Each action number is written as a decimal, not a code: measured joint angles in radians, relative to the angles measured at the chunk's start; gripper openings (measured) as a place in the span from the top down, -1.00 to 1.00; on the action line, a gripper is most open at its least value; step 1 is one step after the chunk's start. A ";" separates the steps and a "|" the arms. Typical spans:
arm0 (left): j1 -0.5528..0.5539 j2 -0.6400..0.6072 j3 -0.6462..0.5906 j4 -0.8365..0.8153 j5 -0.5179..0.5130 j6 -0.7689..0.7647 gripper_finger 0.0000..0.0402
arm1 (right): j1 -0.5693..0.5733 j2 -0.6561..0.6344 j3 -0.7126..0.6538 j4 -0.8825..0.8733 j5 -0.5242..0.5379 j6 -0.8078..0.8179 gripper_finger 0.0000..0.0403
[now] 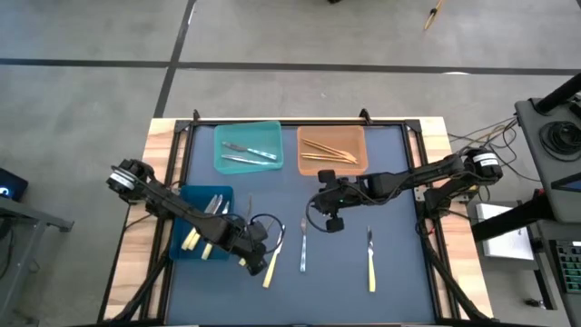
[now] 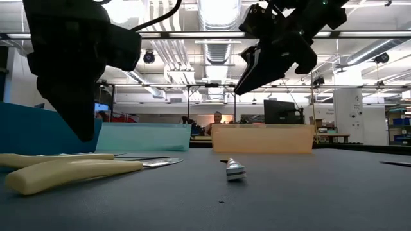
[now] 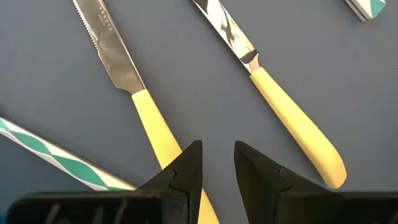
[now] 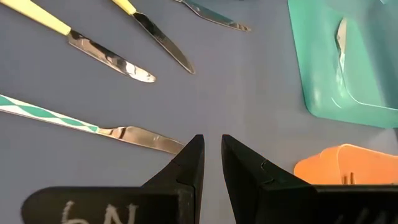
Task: Sort silverware by color (type)
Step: Put the light yellow knife into the blue bin
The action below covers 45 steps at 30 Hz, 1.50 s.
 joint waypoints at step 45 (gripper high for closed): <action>0.021 0.101 0.033 -0.068 -0.167 0.030 0.14 | 0.000 0.000 0.001 0.189 0.001 -0.080 0.76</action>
